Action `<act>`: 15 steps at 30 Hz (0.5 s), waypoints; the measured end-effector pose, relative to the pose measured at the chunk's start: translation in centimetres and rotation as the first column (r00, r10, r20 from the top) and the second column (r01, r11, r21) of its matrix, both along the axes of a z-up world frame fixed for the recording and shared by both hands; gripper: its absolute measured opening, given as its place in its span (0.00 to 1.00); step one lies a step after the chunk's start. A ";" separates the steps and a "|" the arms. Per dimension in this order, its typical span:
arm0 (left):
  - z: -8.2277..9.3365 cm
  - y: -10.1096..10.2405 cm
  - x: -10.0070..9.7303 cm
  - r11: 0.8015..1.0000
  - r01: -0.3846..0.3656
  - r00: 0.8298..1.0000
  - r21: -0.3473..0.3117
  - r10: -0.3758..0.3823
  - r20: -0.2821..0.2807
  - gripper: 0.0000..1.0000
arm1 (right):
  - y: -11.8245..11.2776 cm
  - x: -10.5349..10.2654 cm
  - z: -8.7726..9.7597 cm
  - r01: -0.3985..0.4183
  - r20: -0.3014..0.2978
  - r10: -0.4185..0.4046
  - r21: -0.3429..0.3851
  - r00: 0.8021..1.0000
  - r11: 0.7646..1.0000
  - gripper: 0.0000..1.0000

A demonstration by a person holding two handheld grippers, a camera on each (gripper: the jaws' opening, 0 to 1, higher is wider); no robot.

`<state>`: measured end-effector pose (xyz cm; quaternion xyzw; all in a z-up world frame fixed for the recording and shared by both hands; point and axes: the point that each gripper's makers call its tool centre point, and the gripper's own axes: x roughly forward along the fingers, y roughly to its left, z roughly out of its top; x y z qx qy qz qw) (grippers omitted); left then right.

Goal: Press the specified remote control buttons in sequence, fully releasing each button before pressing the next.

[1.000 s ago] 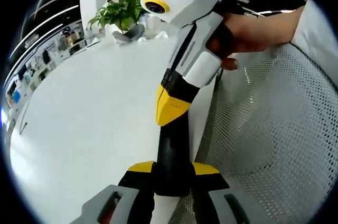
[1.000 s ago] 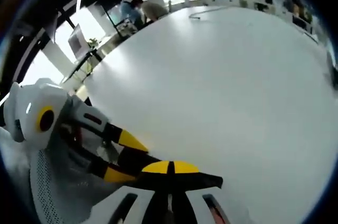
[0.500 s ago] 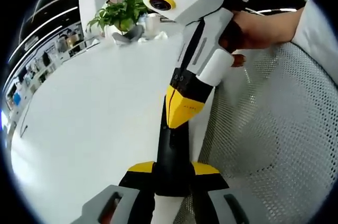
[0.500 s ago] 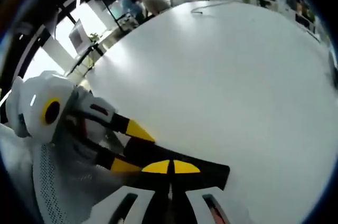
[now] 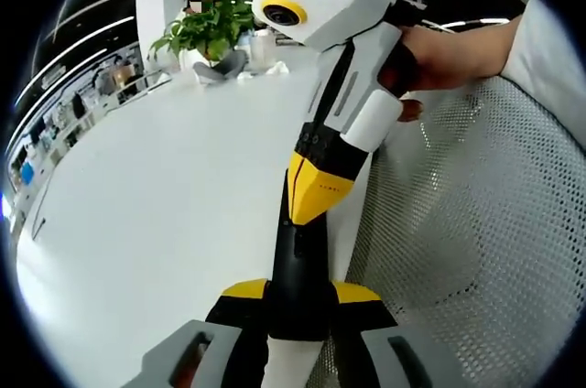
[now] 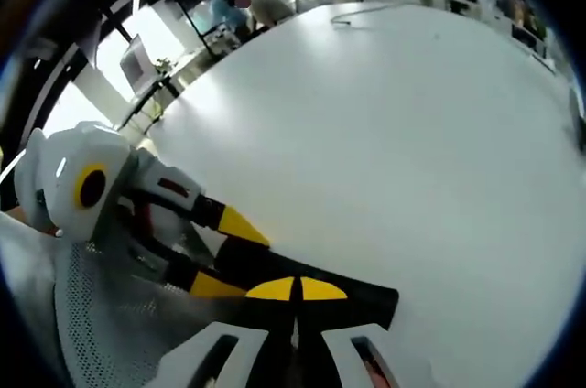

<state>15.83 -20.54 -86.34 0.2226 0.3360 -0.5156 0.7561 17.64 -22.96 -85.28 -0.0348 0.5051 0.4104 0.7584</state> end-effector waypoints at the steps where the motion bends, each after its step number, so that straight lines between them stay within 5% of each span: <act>1: 0.0 0.0 0.0 1.000 0.000 1.000 0.000 0.000 0.000 0.24 | 0.0 0.0 0.0 -0.001 0.001 0.001 0.000 1.000 1.000 0.00; 8: 0.0 0.0 0.0 1.000 -0.004 1.000 -0.005 0.004 -0.001 0.24 | 0.0 0.0 0.0 0.020 -0.023 -0.020 0.020 1.000 1.000 0.00; 15: 0.1 0.0 0.0 1.000 -0.004 1.000 -0.007 0.004 -0.002 0.24 | 0.2 -0.2 0.0 -0.021 0.039 0.022 -0.029 0.999 0.999 0.00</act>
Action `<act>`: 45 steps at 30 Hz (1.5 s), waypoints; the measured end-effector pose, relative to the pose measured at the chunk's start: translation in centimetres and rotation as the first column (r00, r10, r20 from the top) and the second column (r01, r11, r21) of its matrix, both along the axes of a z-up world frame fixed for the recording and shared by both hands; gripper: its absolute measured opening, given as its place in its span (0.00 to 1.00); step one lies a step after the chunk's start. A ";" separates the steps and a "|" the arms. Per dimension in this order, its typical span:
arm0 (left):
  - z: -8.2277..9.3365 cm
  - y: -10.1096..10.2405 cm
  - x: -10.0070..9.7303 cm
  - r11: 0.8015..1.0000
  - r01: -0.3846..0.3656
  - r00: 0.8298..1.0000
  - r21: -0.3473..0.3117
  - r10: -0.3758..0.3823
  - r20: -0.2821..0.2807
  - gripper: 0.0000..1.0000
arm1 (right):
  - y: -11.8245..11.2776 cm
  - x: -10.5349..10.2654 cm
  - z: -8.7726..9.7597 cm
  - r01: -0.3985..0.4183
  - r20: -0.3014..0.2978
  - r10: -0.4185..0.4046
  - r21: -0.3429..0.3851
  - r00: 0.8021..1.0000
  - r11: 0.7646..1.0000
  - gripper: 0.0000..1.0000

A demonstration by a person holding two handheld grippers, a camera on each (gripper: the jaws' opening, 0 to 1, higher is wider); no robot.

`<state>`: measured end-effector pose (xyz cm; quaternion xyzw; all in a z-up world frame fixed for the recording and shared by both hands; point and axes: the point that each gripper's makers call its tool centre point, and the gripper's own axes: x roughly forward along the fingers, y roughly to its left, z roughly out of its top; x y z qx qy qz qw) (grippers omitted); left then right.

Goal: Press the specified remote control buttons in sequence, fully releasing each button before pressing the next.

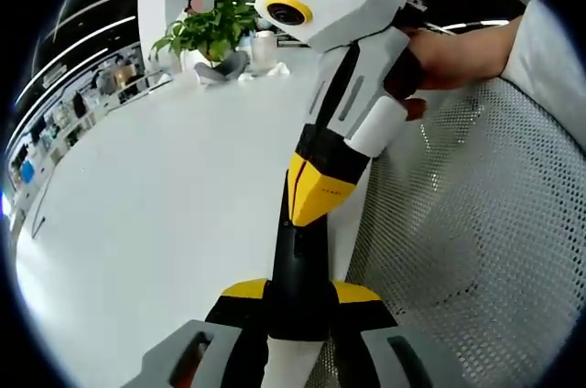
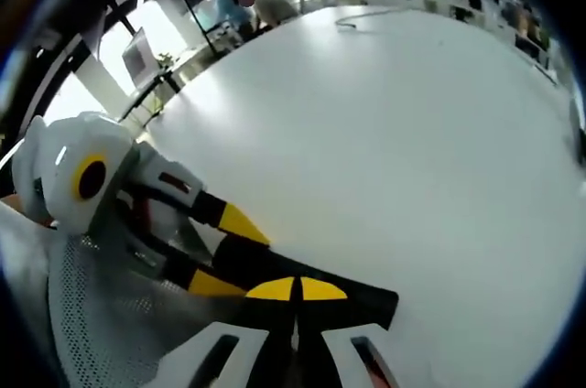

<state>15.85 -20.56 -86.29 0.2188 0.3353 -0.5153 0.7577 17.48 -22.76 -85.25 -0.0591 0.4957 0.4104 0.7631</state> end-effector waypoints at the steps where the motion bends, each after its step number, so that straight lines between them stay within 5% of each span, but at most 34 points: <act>1: 0.0 0.0 0.0 1.000 0.000 1.000 0.000 0.000 0.000 0.24 | 0.0 0.0 0.0 -0.004 0.006 0.004 -0.006 1.000 1.000 0.00; 25: 0.0 0.0 0.0 1.000 0.002 1.000 0.001 -0.002 0.004 0.25 | -0.1 0.1 0.0 -0.015 0.037 0.016 -0.005 0.999 1.000 0.00; 45: 0.0 -0.2 0.0 1.000 0.006 1.000 -0.002 -0.006 0.006 0.25 | -0.5 -0.1 0.0 0.007 -0.004 -0.007 -0.005 1.000 1.000 0.00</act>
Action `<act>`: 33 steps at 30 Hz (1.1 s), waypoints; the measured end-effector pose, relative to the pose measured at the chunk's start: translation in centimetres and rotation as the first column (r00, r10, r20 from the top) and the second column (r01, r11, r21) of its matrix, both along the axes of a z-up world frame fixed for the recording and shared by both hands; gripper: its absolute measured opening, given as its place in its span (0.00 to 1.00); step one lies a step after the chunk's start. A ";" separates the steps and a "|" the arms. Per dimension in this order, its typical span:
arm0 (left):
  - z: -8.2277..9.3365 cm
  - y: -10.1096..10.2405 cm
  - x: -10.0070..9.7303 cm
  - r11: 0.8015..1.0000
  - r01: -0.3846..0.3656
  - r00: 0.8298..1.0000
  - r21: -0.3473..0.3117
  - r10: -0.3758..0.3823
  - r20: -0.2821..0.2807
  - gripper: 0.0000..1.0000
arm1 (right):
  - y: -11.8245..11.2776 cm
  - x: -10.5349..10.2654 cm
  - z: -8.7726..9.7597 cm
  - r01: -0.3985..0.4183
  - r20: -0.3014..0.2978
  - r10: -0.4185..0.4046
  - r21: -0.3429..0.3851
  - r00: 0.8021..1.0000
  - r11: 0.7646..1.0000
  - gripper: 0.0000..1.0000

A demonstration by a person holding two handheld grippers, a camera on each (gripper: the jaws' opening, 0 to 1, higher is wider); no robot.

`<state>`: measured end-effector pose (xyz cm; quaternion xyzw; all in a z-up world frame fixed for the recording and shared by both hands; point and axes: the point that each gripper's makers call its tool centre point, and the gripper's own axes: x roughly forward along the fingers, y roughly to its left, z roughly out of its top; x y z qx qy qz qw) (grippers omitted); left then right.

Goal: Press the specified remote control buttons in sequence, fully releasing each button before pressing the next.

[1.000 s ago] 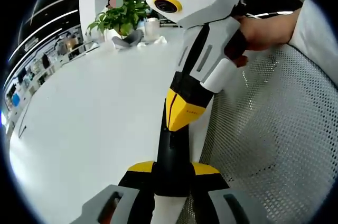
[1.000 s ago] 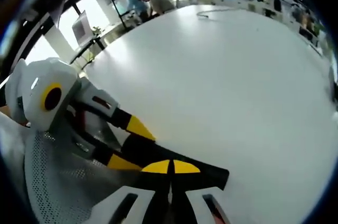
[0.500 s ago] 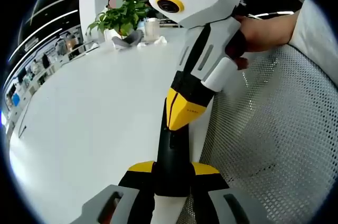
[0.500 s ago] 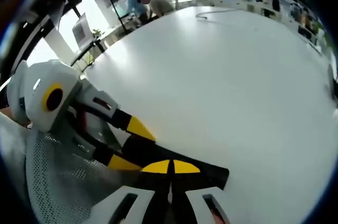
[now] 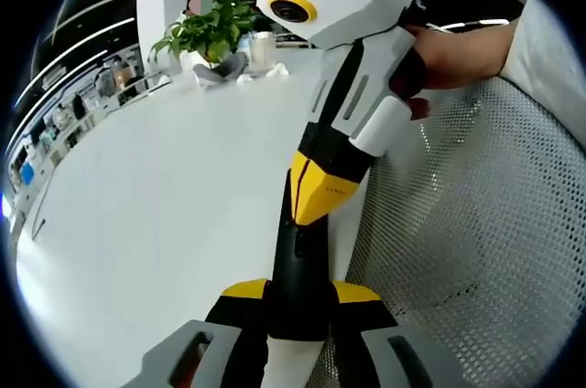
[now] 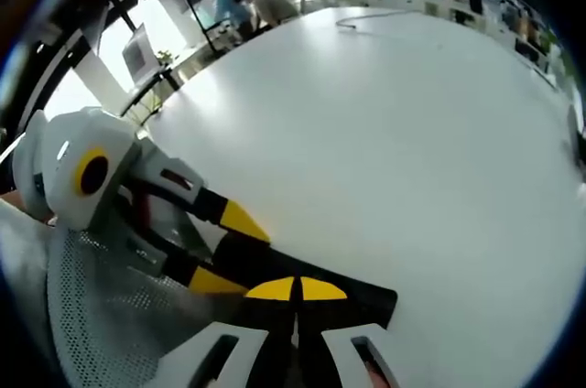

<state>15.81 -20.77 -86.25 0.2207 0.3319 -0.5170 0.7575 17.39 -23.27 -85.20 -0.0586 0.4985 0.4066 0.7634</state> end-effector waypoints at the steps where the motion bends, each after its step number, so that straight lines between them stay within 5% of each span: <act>1: 0.0 0.0 0.0 1.000 0.001 1.000 0.000 -0.001 0.000 0.25 | 0.0 0.0 0.0 -0.001 0.000 0.001 -0.002 1.000 1.000 0.00; 10: 0.0 0.0 0.0 1.000 0.000 1.000 0.000 0.000 0.000 0.25 | 0.0 -0.2 0.0 -0.018 0.012 0.018 -0.017 1.000 1.000 0.00; 14: 0.0 0.0 0.0 1.000 0.000 1.000 -0.001 0.000 -0.001 0.25 | 0.4 -1.2 0.0 -0.040 -0.049 0.040 -0.002 0.998 0.999 0.00; 22: -0.1 0.0 0.0 1.000 -0.003 1.000 -0.003 0.003 0.000 0.24 | -0.1 -0.1 -0.1 -0.027 0.019 0.028 -0.042 0.999 0.999 0.00; 33: 0.0 0.0 0.0 1.000 -0.004 1.000 -0.005 0.004 0.000 0.24 | 0.0 -0.2 -0.1 -0.033 0.010 0.034 -0.033 0.999 0.999 0.00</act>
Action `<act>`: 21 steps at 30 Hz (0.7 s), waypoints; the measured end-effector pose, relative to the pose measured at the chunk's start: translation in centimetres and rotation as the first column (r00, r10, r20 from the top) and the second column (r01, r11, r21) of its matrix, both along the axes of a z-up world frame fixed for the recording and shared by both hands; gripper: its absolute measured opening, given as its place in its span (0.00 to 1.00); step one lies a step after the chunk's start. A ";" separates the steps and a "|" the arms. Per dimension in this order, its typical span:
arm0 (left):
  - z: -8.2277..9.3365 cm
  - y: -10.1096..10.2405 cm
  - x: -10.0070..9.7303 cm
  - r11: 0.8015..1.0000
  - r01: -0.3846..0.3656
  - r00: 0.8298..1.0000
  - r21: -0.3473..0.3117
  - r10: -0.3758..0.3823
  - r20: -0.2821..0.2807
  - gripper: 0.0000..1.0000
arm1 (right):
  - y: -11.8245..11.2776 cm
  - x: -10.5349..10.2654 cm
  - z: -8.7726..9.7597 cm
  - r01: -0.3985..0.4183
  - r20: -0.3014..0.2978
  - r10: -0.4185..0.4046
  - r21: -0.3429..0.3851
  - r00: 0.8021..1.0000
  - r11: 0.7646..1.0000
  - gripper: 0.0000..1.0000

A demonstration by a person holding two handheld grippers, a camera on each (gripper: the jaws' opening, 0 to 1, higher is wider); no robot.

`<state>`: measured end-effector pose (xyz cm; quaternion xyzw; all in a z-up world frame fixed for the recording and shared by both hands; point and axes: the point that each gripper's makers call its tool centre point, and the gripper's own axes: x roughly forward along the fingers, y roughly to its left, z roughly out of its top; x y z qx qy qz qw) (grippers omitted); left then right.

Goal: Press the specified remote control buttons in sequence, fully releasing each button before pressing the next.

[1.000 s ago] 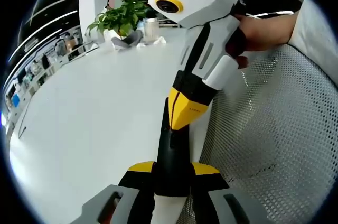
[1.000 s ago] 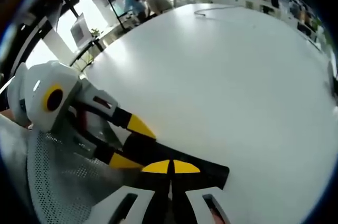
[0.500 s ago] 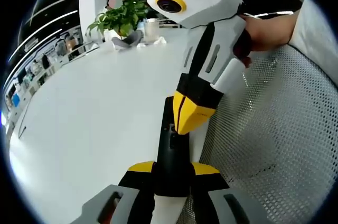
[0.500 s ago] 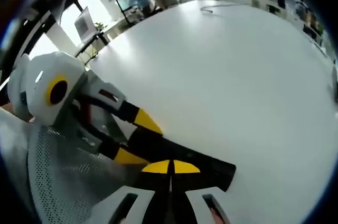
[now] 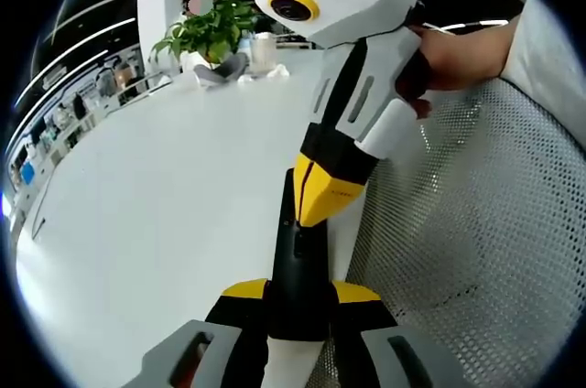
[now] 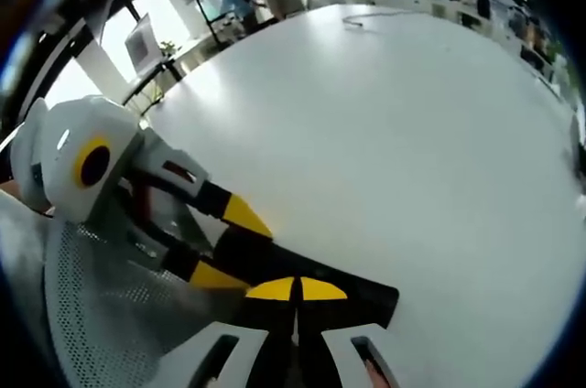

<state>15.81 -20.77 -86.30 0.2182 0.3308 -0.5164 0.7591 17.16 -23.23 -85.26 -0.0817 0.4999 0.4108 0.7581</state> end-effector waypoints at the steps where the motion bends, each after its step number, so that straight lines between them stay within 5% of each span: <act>1: 0.0 0.0 0.0 1.000 -0.001 1.000 -0.001 0.001 0.000 0.24 | 0.0 0.0 0.0 0.000 0.001 0.000 0.000 1.000 1.000 0.00; 21: 0.0 -0.1 0.2 1.000 -0.002 1.000 -0.004 0.002 0.007 0.24 | 0.0 0.4 0.0 0.018 0.007 -0.018 0.018 1.000 1.000 0.00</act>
